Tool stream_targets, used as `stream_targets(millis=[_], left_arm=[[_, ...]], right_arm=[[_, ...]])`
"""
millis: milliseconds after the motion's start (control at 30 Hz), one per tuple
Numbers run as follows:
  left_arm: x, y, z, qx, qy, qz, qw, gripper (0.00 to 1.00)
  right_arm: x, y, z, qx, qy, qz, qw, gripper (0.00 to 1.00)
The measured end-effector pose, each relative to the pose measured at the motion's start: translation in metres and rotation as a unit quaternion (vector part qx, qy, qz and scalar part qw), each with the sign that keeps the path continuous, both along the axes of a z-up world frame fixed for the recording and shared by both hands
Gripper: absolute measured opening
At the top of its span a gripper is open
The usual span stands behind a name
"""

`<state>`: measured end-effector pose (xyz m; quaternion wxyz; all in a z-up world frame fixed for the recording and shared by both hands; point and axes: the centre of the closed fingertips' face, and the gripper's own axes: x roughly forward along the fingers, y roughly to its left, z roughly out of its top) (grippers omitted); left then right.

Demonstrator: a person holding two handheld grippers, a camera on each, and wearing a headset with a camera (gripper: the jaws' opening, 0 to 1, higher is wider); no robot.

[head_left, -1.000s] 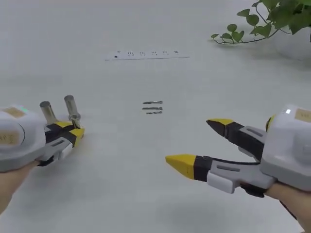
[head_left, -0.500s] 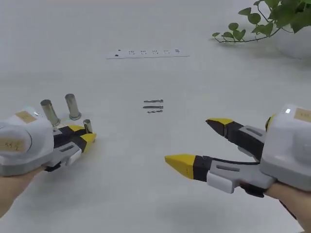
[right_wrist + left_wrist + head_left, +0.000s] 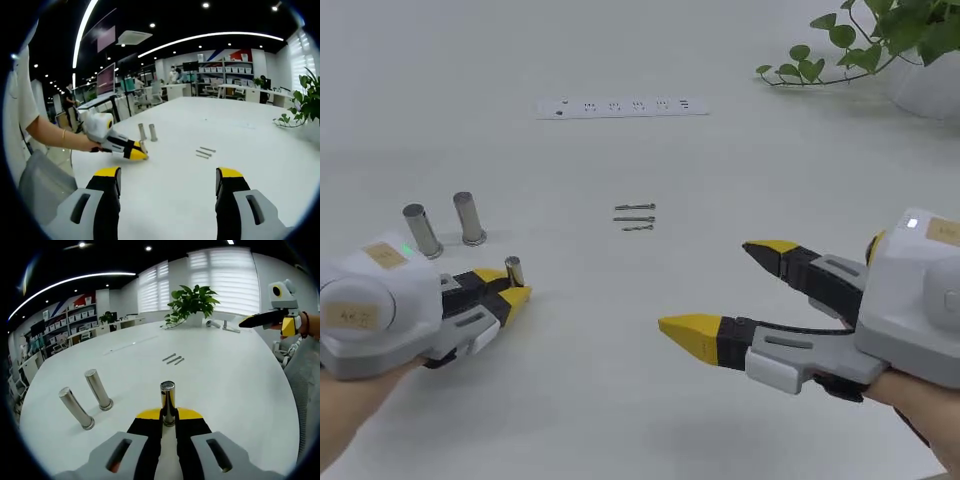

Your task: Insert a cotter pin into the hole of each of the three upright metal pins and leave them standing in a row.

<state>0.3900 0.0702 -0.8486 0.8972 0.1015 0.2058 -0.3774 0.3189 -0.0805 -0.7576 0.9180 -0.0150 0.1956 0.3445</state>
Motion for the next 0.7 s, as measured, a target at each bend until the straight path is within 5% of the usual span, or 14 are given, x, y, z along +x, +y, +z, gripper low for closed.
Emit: stream_targets(millis=[200,700], left_arm=[[-0.0037,0.0029,-0.01,0.026,0.009,-0.006,0.9996,0.08],[-0.001,0.0046,-0.005,0.017,0.009,0.006,0.9998,0.13]], right_arm=[[-0.0008,-0.0003,-0.0004,0.0,0.001,0.001,1.0,0.79],[-0.001,-0.0011,-0.0009,-0.002,0.003,0.001,1.0,0.79]])
